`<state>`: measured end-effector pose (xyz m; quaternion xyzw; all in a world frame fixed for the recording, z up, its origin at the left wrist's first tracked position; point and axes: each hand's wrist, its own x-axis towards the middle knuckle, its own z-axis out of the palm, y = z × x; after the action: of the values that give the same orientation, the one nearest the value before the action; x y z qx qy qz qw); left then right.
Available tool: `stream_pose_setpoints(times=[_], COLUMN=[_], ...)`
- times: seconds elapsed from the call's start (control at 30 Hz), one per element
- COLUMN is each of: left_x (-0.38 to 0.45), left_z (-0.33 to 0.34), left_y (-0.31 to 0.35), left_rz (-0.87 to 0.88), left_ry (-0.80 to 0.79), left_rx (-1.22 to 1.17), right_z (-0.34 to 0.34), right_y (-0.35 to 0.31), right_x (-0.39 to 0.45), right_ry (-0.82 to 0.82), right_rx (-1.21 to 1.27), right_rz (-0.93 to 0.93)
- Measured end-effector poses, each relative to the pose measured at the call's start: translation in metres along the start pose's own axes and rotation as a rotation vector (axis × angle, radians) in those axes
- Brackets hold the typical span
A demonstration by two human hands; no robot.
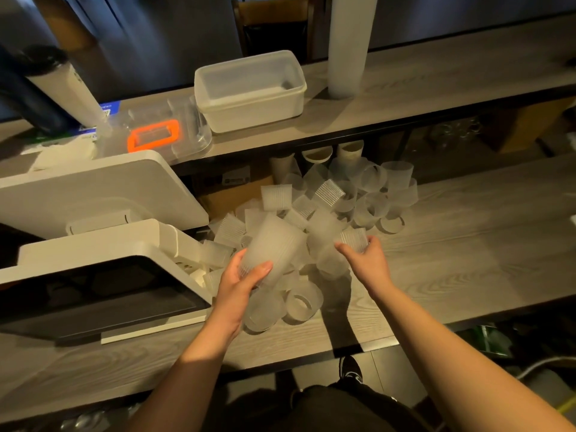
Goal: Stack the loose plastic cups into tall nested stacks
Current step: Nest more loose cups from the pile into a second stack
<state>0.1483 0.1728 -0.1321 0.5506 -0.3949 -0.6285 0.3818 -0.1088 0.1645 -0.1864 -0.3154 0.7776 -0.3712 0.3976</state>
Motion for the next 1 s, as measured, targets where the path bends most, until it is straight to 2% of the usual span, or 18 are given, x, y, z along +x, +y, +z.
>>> stream_pose_setpoints(times=[0.27,0.63,0.83,1.0], left_x=[0.017,0.029,0.028,0.026], left_z=[0.024,0.052,0.063,0.07], left_y=[0.004,0.0,0.003,0.011], left_rz=[-0.017,-0.028,0.012,0.086], left_ry=[0.026,0.058,0.064,0.009], left_rx=[0.032,0.046,0.111,0.236], right_z=[-0.022,-0.049,-0.063,-0.073], right_y=[-0.001,-0.007,-0.019,-0.049], right_x=[0.037,0.059,0.06,0.058], right_ry=[-0.031,-0.181,-0.144,-0.332], right_rx=[-0.012,0.165,0.23,0.412], right_rz=[0.02,0.117,-0.001,-0.082])
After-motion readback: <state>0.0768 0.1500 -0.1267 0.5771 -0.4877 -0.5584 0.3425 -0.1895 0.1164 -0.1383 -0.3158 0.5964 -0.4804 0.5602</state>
